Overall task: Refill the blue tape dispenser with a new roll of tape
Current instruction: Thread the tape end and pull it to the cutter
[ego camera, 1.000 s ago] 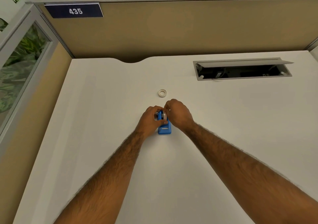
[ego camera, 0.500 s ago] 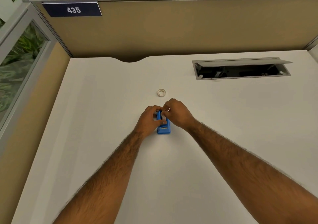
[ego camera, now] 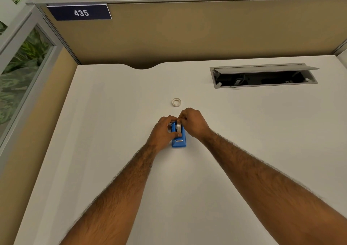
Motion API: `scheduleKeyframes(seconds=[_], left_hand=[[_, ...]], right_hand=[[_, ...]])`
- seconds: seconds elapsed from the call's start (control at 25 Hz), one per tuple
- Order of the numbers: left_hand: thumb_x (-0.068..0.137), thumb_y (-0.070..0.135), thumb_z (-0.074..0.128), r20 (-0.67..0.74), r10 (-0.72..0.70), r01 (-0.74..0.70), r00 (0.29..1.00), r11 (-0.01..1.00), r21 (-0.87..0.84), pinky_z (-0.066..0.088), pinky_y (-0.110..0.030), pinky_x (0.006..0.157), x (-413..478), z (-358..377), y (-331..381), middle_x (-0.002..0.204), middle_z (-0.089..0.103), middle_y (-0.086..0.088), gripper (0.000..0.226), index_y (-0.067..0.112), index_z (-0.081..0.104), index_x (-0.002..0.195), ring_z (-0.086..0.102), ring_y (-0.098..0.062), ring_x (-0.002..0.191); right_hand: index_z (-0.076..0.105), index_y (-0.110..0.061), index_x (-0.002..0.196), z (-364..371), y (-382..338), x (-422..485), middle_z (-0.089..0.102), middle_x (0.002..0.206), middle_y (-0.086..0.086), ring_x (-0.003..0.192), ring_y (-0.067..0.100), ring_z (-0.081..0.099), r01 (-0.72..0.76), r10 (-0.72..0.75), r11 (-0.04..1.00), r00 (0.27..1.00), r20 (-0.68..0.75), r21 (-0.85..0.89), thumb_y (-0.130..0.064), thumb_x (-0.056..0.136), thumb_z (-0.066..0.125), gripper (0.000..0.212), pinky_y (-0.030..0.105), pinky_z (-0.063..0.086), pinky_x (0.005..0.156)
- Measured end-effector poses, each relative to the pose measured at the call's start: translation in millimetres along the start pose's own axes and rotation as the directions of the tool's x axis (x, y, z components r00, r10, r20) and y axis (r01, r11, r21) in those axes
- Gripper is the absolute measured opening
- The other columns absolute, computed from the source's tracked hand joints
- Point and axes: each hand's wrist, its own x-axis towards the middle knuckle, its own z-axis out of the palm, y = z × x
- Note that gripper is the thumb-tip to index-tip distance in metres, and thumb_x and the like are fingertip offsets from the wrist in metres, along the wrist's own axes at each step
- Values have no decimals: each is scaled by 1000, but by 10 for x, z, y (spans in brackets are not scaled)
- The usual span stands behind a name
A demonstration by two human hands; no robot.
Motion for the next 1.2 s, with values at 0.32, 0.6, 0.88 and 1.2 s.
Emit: scheduleKeyframes(seconds=[0.32, 0.6, 0.88, 1.2], left_hand=[[69, 22, 88, -1, -18, 18, 1000, 1000, -11, 41, -13, 73, 2, 6, 8, 114, 56, 9, 51, 32, 55, 107, 59, -13, 100], [71, 24, 87, -9, -27, 27, 1000, 1000, -1, 46, -25, 84, 5, 20, 0, 121, 59, 3, 55, 25, 58, 116, 60, -16, 103], [70, 25, 87, -5, -18, 18, 1000, 1000, -2, 45, -24, 82, -2, 0, 15, 117, 58, 5, 55, 23, 59, 117, 60, -15, 102], [69, 23, 88, -2, -32, 32, 999, 999, -32, 45, -23, 81, 2, -16, 24, 118, 59, 3, 54, 23, 60, 115, 61, -16, 101]], right_hand=[[74, -6, 99, -48, 34, -60, 68, 98, 10, 88, 23, 63, 75, -71, 995, 996, 52, -71, -7, 90, 60, 17, 36, 54, 79], [67, -6, 94, 13, -35, -59, 62, 93, 10, 82, 24, 60, 153, -148, 950, 988, 41, -273, -7, 91, 54, 13, 30, 44, 67], [60, -3, 92, 0, -17, -58, 61, 94, 14, 78, 21, 52, 120, -116, 975, 993, 33, -190, -8, 96, 48, 14, 31, 42, 69], [70, -6, 97, -72, -2, -56, 63, 93, 10, 81, 22, 58, 139, -129, 981, 988, 82, -133, -15, 93, 55, 18, 37, 51, 75]])
